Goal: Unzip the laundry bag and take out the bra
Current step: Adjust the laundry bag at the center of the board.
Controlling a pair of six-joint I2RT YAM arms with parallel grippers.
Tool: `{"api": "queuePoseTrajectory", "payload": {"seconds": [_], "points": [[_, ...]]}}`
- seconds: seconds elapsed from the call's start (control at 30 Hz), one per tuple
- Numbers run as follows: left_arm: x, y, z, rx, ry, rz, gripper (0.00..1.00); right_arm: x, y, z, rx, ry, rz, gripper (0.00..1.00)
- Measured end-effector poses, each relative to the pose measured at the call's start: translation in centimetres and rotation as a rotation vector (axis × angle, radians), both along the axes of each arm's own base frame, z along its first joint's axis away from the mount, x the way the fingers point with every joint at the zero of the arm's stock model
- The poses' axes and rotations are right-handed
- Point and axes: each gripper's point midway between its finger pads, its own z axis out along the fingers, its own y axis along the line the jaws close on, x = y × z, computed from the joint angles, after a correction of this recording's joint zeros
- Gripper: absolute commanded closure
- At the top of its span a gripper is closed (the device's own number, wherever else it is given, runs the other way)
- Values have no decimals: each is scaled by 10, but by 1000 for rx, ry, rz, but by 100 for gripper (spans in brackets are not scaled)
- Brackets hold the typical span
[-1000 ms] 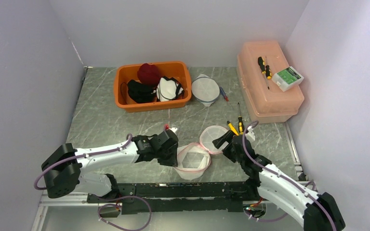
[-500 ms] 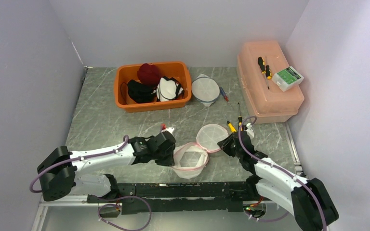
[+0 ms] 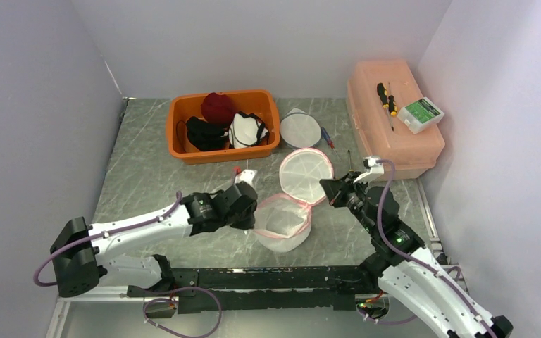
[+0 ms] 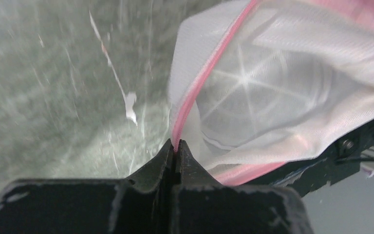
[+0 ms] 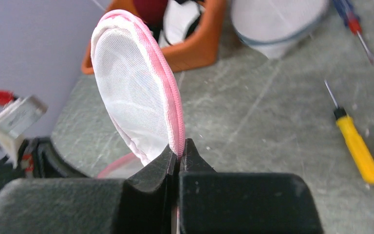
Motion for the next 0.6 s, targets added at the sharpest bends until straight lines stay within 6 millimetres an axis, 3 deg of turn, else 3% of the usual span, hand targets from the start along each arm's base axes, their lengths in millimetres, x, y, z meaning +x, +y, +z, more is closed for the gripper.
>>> {"api": "queuePoseTrajectory", "payload": {"seconds": [0.17, 0.23, 0.33, 0.43, 0.6], "points": [[40, -15, 58, -20, -162, 29, 97, -15, 18, 57, -65, -156, 104, 100], [57, -17, 82, -37, -224, 51, 97, -21, 23, 75, -86, -206, 129, 100], [75, -13, 102, -60, -287, 88, 97, -25, 26, 91, -106, -258, 136, 100], [84, -3, 94, -42, -281, 118, 97, -23, 27, 84, -131, -248, 121, 100], [78, 28, 25, 75, -159, 175, 97, -20, 19, 34, -169, -168, 61, 100]]}}
